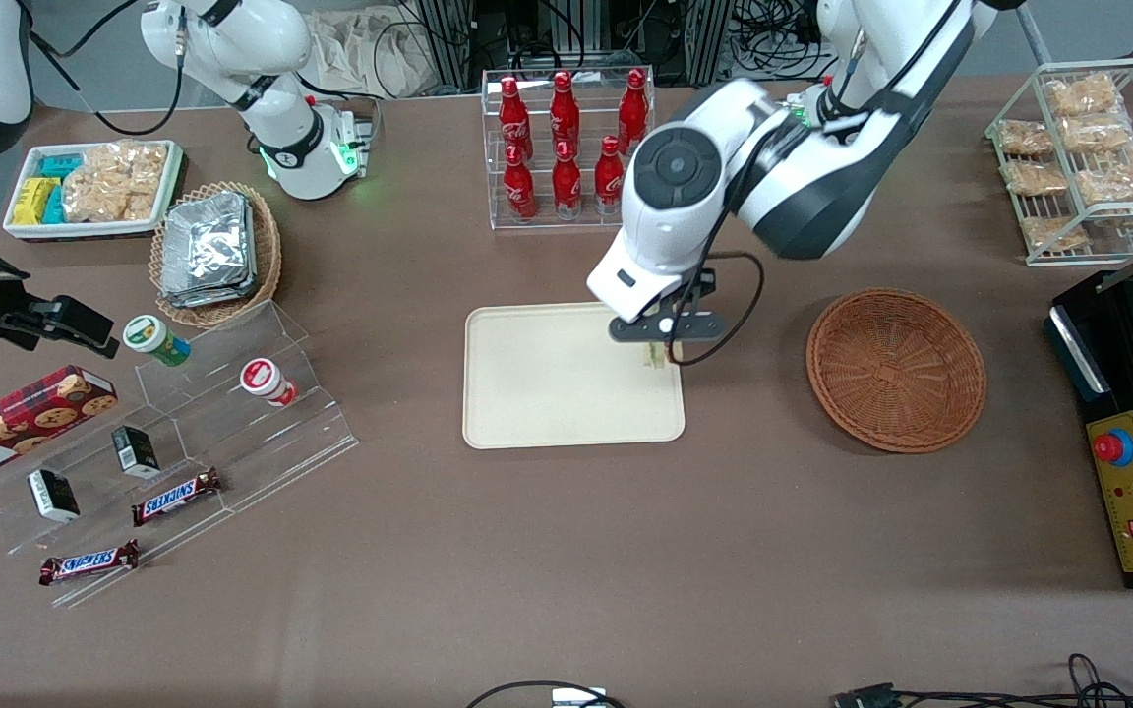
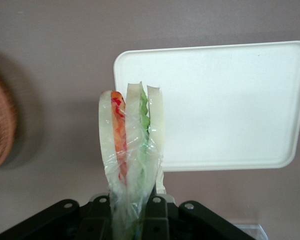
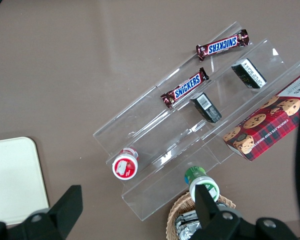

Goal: Place sandwich from basket to tray
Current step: 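Lower the held sandwich onto the cream tray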

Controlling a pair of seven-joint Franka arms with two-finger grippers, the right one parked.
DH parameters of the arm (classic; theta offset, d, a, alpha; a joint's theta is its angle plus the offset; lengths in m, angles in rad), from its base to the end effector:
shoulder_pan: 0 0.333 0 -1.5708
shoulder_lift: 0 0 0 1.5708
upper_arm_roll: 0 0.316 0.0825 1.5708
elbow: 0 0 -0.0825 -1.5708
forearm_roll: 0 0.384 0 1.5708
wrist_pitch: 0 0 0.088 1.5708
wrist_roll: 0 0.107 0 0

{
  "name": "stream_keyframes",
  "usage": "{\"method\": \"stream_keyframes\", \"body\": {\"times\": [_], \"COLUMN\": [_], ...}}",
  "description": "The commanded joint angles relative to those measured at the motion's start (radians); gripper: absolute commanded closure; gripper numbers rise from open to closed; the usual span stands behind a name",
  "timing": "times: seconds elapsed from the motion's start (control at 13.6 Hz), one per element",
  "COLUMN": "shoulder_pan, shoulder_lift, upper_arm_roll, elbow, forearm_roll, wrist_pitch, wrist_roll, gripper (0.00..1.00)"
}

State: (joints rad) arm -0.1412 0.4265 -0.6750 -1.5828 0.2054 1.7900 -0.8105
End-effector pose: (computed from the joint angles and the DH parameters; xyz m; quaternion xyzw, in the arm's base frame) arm 0.4927 -0.4196 0.4240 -0.9974 0.0176 0.0663 0.0217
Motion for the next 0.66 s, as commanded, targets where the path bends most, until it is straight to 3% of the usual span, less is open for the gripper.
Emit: {"method": "stream_keyframes", "body": {"times": [0.0,0.3,0.59], "shoulder_pan": [0.015,0.020,0.014], "shoulder_lift": [0.017,0.132,0.192], "upper_arm_roll": [-0.009,0.009,0.031], "elbow": [-0.133,-0.180,-0.183], "forearm_roll": [0.066,0.152,0.163], "wrist_pitch": [0.155,0.288,0.365], "wrist_roll": [-0.018,-0.024,-0.053], "gripper": [0.80,0.80,0.80]}}
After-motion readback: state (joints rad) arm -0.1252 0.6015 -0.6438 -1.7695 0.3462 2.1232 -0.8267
